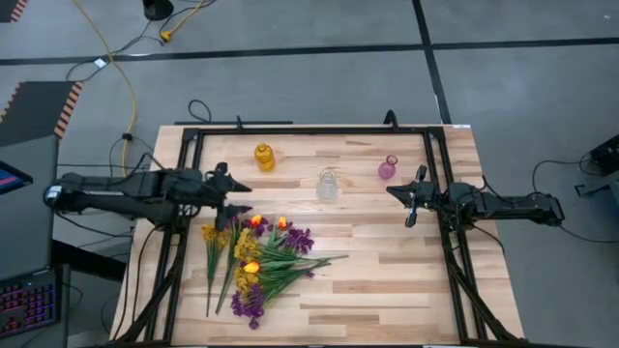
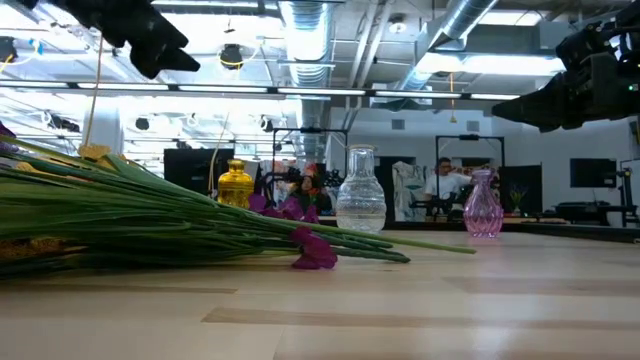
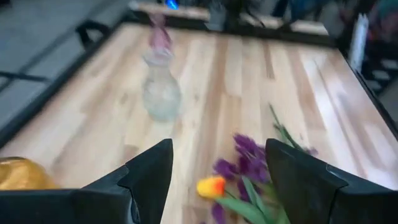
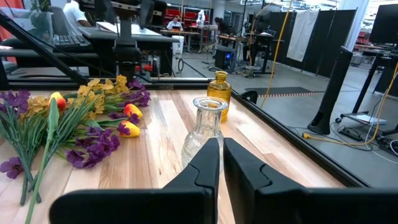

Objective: Sort flowers into vase by color
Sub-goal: Put the yellow flowers into the yellow vase

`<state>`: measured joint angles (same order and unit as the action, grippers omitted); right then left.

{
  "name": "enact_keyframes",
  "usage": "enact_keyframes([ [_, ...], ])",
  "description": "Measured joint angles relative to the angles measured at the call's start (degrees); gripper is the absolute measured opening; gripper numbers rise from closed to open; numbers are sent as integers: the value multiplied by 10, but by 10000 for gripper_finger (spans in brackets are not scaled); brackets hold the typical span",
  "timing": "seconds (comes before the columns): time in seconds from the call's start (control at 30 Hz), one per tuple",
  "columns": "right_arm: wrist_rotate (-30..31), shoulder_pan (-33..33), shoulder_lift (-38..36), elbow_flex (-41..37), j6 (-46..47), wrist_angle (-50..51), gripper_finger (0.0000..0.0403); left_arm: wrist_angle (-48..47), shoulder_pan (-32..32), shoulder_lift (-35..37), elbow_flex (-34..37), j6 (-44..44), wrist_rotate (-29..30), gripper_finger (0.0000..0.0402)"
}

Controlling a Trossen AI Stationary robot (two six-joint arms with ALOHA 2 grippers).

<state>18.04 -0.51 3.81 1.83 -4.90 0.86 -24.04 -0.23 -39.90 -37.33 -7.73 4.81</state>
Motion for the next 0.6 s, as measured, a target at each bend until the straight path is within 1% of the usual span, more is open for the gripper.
enact_keyframes([
  [0.1,0,0,0,0,0,0,52,-23,-19,-46,-31,-6,-21,243],
  [0.23,0,0,0,0,0,0,52,-24,-47,-97,-57,-16,-36,243],
  [0.43,0,0,0,0,0,0,52,-26,-82,-162,-61,-54,-36,243],
  [0.6,0,0,0,0,0,0,52,-20,-104,-217,-61,-65,-36,243],
])
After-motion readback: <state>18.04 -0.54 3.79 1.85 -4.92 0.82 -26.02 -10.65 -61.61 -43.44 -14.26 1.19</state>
